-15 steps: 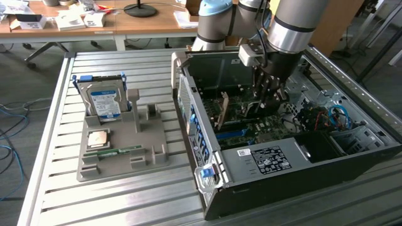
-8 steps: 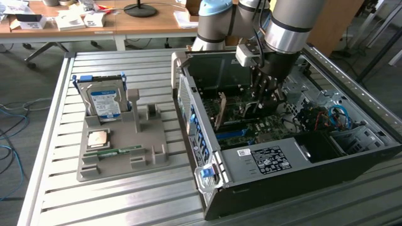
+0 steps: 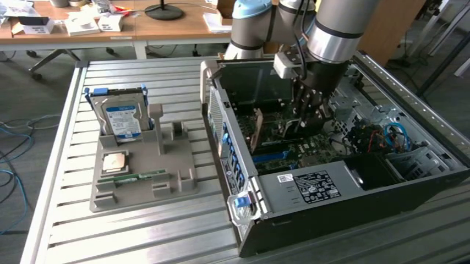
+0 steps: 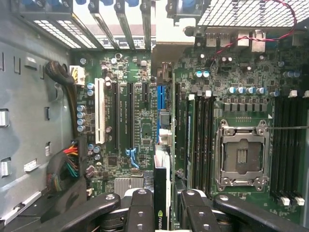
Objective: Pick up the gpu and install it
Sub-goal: 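Insert the gpu into the slot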
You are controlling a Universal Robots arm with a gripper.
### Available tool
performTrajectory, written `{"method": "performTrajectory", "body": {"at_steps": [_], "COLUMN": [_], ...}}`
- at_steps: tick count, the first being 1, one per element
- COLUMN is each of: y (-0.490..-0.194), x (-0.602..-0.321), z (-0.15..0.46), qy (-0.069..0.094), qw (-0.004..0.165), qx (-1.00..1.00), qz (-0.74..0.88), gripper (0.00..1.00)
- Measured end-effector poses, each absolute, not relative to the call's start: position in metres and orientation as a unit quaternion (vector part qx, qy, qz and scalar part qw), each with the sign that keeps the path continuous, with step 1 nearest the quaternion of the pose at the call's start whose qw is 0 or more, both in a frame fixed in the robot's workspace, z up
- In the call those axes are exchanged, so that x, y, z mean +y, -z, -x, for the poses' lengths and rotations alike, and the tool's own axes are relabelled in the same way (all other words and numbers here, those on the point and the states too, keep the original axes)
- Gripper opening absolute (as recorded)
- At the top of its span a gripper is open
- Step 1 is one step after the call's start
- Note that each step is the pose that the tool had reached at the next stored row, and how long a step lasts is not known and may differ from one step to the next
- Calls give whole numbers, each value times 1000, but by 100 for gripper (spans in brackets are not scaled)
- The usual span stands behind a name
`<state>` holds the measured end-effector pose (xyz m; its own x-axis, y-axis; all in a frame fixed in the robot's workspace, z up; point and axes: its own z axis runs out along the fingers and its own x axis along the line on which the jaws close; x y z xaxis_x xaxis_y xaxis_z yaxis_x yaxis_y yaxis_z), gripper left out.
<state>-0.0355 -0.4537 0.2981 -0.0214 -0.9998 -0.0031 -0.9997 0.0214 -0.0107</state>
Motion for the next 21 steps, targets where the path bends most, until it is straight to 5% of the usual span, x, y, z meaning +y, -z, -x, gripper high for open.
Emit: {"method": "performTrajectory", "body": {"at_steps": [21], "y": [-291], "x": [-454], "z": [44], "qy": [4], "qw": [6], "qx": [715], "qz": [699], "gripper": [26]}}
